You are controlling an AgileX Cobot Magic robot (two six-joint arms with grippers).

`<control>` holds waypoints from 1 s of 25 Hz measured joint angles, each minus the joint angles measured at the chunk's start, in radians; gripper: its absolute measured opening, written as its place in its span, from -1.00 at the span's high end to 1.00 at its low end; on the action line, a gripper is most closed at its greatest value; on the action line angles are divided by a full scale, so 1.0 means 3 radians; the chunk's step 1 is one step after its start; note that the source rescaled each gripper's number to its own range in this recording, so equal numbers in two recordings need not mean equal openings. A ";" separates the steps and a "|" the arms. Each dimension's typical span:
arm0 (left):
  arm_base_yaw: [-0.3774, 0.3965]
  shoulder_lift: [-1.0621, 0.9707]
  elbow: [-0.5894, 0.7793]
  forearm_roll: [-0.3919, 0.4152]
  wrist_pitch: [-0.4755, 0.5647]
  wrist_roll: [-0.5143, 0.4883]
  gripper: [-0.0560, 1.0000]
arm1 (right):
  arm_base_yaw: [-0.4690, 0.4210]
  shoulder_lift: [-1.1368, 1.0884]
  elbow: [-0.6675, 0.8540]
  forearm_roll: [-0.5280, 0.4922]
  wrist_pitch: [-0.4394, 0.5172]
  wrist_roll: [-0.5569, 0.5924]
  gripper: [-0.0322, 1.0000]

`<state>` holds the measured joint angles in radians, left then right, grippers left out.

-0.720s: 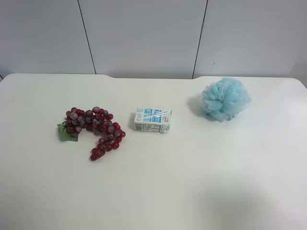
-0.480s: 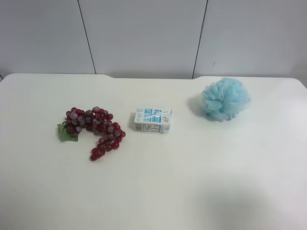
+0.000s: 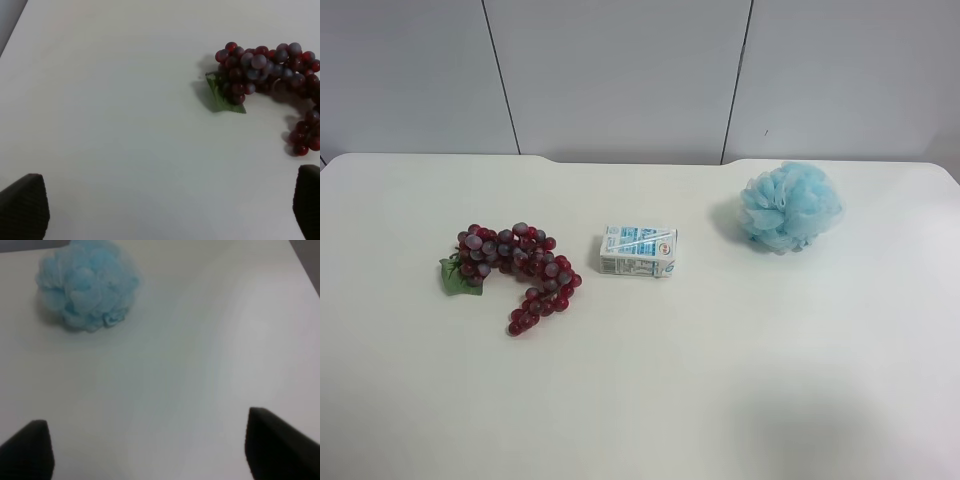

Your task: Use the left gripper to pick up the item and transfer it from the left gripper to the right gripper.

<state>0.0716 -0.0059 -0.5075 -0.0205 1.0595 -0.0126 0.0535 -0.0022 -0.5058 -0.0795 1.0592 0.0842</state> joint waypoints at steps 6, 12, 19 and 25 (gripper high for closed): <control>0.0000 0.0000 0.0000 0.0000 0.0000 0.0000 -1.00 | 0.0000 0.0000 0.0000 0.0000 0.0000 0.0000 -0.36; 0.0000 0.0180 -0.0101 -0.0046 0.0009 0.0000 -1.00 | 0.0000 0.0000 0.0000 0.0000 0.0000 0.0000 -0.36; 0.0000 0.1358 -0.0635 -0.0226 0.0038 0.0042 -1.00 | 0.0000 0.0000 0.0000 0.0000 0.0000 0.0000 -0.36; 0.0000 0.2303 -0.0870 -0.0448 -0.0010 0.0042 -1.00 | 0.0000 0.0000 0.0000 0.0000 0.0000 0.0000 -0.36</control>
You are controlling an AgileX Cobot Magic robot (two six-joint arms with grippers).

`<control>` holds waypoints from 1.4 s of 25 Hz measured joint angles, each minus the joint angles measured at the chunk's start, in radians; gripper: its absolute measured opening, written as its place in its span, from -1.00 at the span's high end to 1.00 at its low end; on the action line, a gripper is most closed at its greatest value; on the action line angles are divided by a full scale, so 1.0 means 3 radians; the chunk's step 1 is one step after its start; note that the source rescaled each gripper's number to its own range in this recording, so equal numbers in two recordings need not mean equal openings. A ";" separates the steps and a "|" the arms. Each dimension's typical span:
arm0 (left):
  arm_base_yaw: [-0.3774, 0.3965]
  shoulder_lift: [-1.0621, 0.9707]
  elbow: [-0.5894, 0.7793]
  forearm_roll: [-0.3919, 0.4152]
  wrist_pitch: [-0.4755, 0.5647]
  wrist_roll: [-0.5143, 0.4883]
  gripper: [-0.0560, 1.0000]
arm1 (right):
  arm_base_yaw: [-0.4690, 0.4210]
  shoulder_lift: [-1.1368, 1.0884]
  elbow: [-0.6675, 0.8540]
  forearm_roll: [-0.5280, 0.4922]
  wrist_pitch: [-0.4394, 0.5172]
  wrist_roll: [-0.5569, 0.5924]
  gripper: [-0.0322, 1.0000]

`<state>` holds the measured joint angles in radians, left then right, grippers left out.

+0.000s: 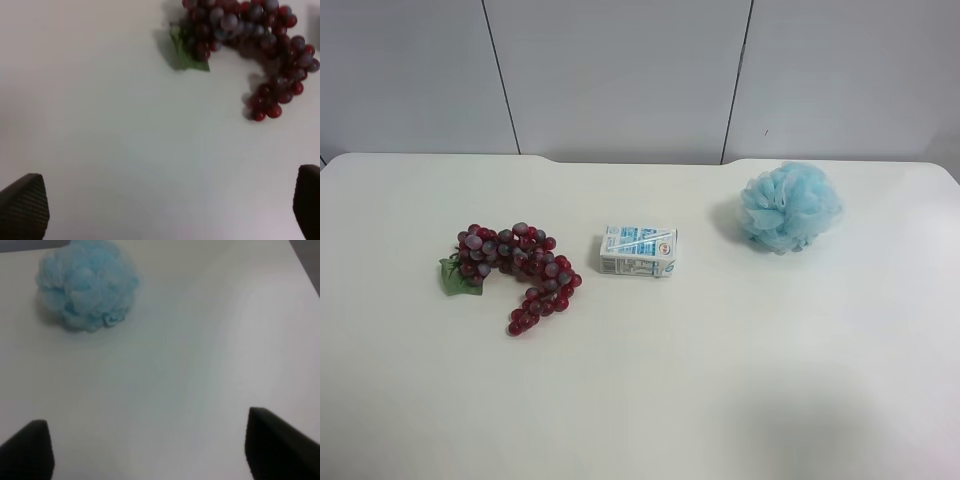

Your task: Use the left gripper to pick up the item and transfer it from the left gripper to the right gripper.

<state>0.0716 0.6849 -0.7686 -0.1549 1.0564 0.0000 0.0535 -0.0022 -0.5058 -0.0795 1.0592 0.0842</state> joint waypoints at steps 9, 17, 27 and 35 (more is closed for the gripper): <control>-0.0191 0.1774 -0.0496 -0.0094 -0.0216 -0.0415 -1.00 | 0.0000 0.0000 0.0000 0.0000 0.0000 0.0000 -0.36; -0.0636 0.2762 -0.0873 -0.0068 -0.0397 -0.1310 -1.00 | 0.0000 0.0000 0.0000 0.0000 0.0000 0.0000 -0.36; -0.0730 0.3593 -0.1518 -0.0404 -0.0427 -0.1970 -1.00 | 0.0000 0.0000 0.0000 0.0000 0.0000 0.0000 -0.36; -0.0730 0.4061 -0.1726 -0.0602 -0.0454 -0.2570 -1.00 | 0.0000 0.0000 0.0000 0.0000 0.0000 0.0000 -0.36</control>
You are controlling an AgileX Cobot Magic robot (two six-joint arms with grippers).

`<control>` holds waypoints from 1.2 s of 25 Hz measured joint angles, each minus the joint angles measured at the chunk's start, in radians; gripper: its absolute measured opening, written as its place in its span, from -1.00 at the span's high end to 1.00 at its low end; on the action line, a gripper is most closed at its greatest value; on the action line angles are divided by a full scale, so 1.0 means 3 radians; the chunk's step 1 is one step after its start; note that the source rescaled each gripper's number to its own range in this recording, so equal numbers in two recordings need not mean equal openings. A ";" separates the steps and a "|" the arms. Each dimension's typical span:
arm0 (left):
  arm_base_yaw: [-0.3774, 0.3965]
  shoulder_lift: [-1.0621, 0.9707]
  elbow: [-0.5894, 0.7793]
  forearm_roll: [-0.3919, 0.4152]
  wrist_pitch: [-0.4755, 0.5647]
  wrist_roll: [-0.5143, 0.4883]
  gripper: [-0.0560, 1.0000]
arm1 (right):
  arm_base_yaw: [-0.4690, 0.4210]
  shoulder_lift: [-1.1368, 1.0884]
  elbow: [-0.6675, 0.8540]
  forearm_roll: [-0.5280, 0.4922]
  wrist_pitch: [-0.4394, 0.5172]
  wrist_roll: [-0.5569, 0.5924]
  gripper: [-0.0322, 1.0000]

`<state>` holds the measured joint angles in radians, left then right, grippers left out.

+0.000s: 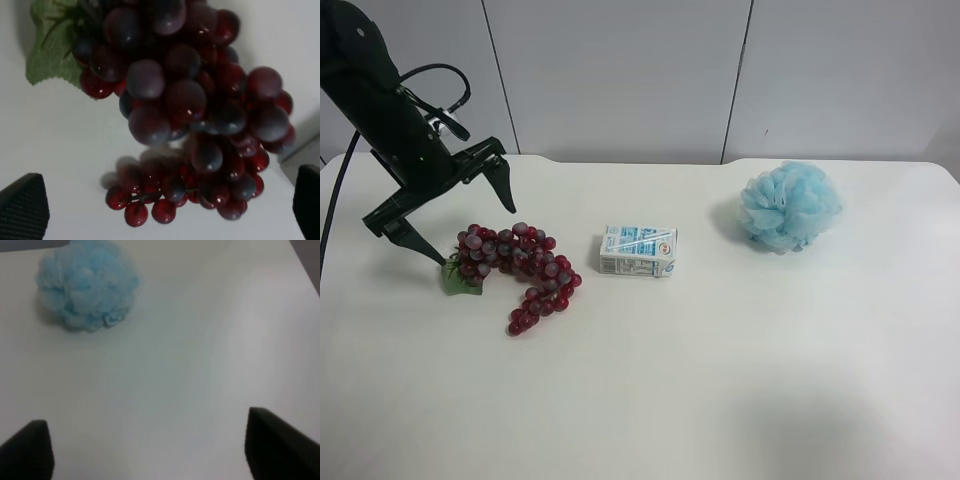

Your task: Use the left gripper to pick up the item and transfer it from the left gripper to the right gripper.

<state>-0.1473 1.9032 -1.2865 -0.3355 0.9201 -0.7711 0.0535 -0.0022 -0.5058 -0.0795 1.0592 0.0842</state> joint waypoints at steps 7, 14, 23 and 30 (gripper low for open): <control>0.0000 0.0355 0.0000 -0.0391 -0.0282 -0.0241 -1.00 | 0.0000 0.0000 0.0000 0.0000 0.0000 0.0000 -0.36; 0.0000 0.0524 -0.0004 -0.0476 -0.0572 -0.0252 -1.00 | 0.0000 0.0000 0.0000 0.0000 0.0000 0.0000 -0.36; 0.0000 0.0628 -0.0004 -0.0139 -0.0819 -0.0091 -0.75 | 0.0000 0.0000 0.0000 0.0000 0.0000 0.0000 -0.36; 0.0000 0.0628 -0.0004 0.0001 -0.0829 -0.0063 0.20 | 0.0000 0.0000 0.0000 0.0000 0.0000 0.0000 -0.36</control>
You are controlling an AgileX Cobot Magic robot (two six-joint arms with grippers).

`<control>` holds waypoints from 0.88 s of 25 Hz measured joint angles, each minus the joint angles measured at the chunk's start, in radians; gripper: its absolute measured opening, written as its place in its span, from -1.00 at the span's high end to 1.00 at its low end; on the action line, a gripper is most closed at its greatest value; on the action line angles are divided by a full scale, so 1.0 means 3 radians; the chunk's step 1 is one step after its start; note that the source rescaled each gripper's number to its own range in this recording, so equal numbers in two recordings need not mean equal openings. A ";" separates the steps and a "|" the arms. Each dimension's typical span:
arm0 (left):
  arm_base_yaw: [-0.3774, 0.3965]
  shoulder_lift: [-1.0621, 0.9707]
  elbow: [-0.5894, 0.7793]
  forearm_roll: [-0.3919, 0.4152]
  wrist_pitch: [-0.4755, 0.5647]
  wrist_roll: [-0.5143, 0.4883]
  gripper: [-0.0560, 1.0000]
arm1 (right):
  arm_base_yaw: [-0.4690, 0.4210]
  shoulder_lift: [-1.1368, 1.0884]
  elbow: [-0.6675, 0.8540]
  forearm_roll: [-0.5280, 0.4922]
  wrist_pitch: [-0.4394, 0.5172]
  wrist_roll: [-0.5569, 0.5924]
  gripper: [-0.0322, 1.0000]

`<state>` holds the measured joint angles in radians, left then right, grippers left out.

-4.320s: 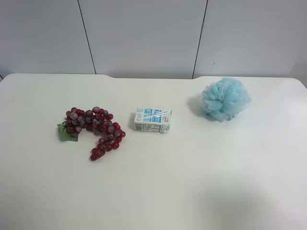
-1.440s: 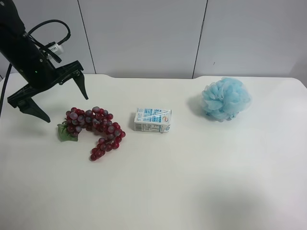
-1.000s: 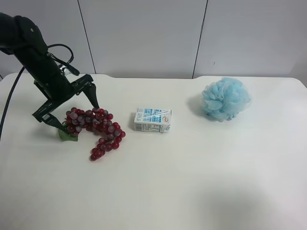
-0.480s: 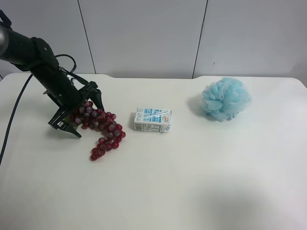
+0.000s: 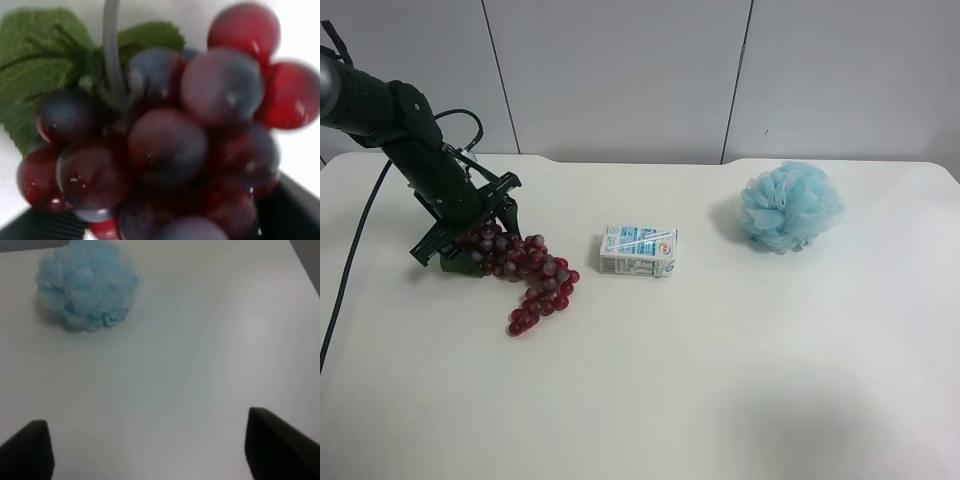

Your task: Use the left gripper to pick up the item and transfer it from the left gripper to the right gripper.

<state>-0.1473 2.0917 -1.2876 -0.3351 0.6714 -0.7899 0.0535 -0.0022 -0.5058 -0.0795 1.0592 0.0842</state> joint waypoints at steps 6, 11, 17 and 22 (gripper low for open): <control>0.0000 -0.0003 -0.0021 0.0008 0.0047 0.0206 0.65 | 0.0000 0.0000 0.0000 0.0000 0.0000 0.0000 -0.36; 0.0000 -0.0039 -0.0028 0.0008 0.0091 0.0463 0.65 | 0.0000 0.0000 0.0000 0.0000 0.0000 0.0000 -0.36; 0.0000 -0.0478 -0.0022 0.0068 0.0151 0.0860 0.80 | 0.0000 0.0000 0.0000 0.0000 0.0000 0.0000 -0.36; 0.0000 -0.0919 -0.0022 0.0075 0.0367 0.1294 0.80 | 0.0000 0.0000 0.0000 0.0000 0.0000 0.0000 -0.36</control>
<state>-0.1473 1.8160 -1.2942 -0.3125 0.7815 -0.4016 0.0535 -0.0022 -0.5058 -0.0795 1.0592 0.0842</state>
